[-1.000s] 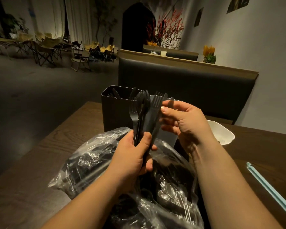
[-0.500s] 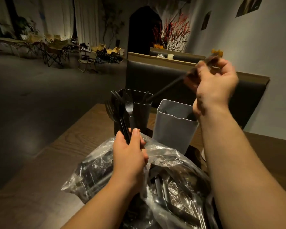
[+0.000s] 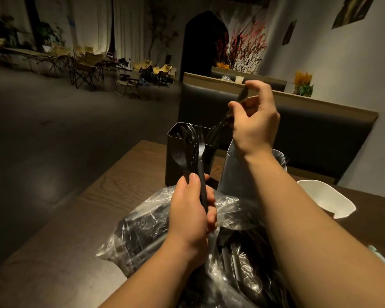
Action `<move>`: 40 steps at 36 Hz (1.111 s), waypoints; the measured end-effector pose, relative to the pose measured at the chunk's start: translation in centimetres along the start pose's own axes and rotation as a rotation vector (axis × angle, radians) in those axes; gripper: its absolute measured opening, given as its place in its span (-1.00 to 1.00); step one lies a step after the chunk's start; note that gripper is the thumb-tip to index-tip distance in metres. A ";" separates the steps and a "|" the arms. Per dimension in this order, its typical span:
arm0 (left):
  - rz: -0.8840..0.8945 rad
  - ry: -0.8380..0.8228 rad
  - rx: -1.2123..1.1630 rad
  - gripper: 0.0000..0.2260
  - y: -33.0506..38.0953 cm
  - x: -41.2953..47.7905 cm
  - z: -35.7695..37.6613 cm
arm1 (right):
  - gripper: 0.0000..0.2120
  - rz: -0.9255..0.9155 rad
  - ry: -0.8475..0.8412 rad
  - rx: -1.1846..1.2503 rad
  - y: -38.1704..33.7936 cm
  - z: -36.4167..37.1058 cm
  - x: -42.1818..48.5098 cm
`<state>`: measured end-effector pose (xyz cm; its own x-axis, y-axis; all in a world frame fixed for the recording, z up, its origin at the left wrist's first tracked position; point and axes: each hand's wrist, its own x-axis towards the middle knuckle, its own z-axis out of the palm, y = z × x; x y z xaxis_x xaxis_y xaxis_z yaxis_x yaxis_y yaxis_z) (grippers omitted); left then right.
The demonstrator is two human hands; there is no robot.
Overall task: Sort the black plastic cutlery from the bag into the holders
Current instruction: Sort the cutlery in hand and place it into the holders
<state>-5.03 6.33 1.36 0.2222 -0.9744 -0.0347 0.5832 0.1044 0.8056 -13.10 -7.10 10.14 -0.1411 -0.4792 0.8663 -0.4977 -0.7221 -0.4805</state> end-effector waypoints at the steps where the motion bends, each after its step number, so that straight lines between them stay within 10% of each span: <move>1: 0.004 0.005 0.014 -0.71 0.0 0.0 0.1 | -0.62 0.012 0.027 0.015 -0.1 -0.1 0.2; 12: 0.108 0.141 0.021 -0.76 0.0 0.9 -0.5 | -0.63 0.108 0.298 0.114 -1.1 -0.7 1.9; 29: 0.054 -0.002 0.042 -0.73 -0.4 -0.2 0.1 | -0.84 -0.068 -0.679 -0.569 1.1 -1.2 -1.4; 40: 0.014 -0.326 0.061 -0.78 -0.7 -1.5 0.5 | -0.93 0.488 -0.488 0.262 -4.4 -7.9 -4.5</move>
<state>-6.17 7.60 1.20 -0.0381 -0.9864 0.1596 0.5320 0.1152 0.8388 -17.09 2.14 9.44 0.1330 -0.8998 0.4154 -0.2463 -0.4360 -0.8656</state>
